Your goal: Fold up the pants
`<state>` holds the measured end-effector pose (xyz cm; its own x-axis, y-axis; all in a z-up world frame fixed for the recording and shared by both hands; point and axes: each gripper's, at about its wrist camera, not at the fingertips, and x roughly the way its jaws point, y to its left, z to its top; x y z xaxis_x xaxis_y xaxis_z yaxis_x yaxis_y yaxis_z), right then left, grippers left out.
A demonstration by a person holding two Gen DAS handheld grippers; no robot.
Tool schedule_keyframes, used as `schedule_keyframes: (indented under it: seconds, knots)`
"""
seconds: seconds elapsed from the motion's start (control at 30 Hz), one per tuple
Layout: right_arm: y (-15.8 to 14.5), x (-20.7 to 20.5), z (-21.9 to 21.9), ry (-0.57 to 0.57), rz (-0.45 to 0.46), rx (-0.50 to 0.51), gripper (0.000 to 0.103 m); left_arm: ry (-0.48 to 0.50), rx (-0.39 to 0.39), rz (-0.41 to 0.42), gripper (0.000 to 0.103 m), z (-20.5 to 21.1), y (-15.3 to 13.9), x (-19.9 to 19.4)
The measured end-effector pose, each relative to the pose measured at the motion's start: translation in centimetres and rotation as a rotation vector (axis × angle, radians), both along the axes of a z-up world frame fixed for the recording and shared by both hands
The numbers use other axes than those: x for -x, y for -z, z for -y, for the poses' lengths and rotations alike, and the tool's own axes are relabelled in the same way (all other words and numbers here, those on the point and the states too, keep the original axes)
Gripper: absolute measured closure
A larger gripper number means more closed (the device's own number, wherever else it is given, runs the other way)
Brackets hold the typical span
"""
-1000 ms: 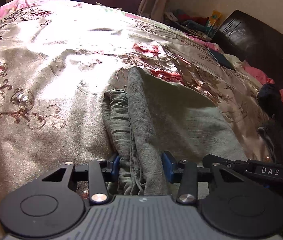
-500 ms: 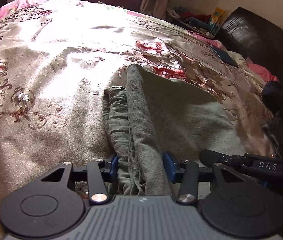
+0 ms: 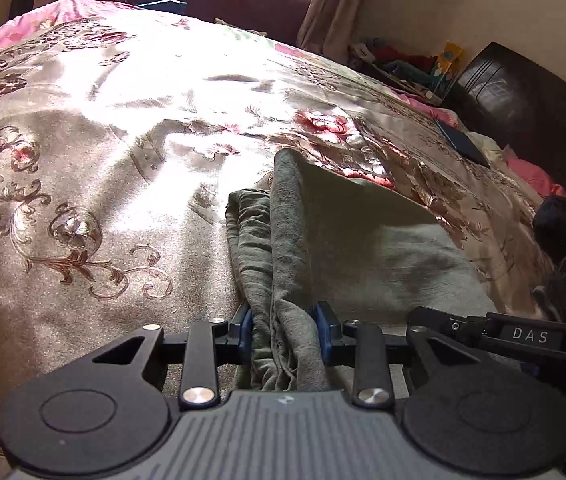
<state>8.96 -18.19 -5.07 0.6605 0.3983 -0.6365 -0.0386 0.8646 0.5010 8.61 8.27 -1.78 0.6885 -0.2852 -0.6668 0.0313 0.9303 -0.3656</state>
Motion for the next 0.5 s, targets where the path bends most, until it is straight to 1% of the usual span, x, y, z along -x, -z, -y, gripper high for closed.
schedule_keyframes:
  seconds: [0.1,0.23,0.3,0.4,0.5]
  knots:
    - [0.0,0.8,0.5,0.018,0.015,0.019,0.076,-0.005,-0.022,-0.006,0.051,0.1,0.2,0.1]
    - [-0.5,2.4,2.0,0.070,0.026,0.024,0.076,-0.007,-0.032,-0.003,0.049,0.2,0.0,0.5]
    - [-1.2,3.4,2.2,0.090,0.057,0.054,0.073,-0.018,-0.044,-0.001,0.048,0.2,-0.1,0.8]
    - [-2.0,5.2,1.5,0.076,0.111,0.092,0.073,-0.030,-0.057,0.007,0.047,0.1,-0.4,1.2]
    - [-1.8,6.5,0.5,0.050,0.132,0.136,0.073,-0.040,-0.087,0.016,0.047,0.4,-0.7,1.7]
